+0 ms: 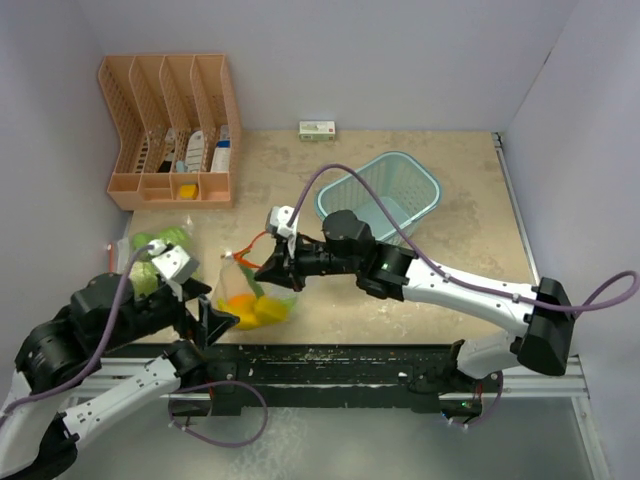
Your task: Place the food in the zip-top bag and seal the zipper
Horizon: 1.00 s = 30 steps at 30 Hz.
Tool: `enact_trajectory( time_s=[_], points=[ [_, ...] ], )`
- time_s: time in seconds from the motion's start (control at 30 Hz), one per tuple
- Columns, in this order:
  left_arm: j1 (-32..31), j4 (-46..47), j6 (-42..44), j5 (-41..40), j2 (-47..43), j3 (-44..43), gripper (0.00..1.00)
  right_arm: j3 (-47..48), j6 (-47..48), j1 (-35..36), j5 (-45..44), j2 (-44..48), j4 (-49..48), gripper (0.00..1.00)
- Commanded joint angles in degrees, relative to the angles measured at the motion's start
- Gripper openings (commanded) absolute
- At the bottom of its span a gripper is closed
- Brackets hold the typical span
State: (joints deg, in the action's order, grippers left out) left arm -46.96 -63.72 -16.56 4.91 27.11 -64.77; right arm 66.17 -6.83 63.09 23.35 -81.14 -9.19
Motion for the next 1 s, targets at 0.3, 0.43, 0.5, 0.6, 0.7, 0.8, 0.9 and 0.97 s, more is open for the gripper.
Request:
enact_trajectory(
  time_s=[0.3,0.43,0.5,0.6,0.7,0.8,0.9,0.97],
  points=[
    [-0.2,8.6,4.6,4.0,-5.7,-3.9,0.99,-1.1,-3.1,-1.7,2.8,6.1,-9.1,0.0],
    [-0.2,11.4,8.5,4.3,-4.3,-4.1,0.97,-2.2,-0.4,-1.7,10.8,7.8,-7.2,0.0],
    [-0.2,12.3,10.9,5.7,-3.4,-3.9,0.93,-3.0,0.1,-1.7,13.6,9.5,-7.1,0.0],
    [-0.2,13.7,14.4,8.6,-2.1,-2.7,0.87,-3.4,2.0,-1.7,17.4,11.5,-5.3,0.0],
    [-0.2,15.4,15.4,11.1,-0.9,-0.9,0.85,-2.9,3.6,-1.7,18.3,12.7,-4.0,0.0],
    [-0.2,15.7,15.5,11.4,0.5,-0.4,0.83,-2.4,3.2,-1.7,19.3,13.0,-4.4,0.0],
    [-0.2,16.3,14.8,11.7,1.6,-0.4,0.74,-2.4,2.3,-1.7,19.8,12.9,-5.2,0.0],
    [-0.2,17.3,13.8,12.0,1.8,-0.2,0.68,-2.3,2.0,-1.7,20.5,12.8,-5.5,0.0]
  ],
)
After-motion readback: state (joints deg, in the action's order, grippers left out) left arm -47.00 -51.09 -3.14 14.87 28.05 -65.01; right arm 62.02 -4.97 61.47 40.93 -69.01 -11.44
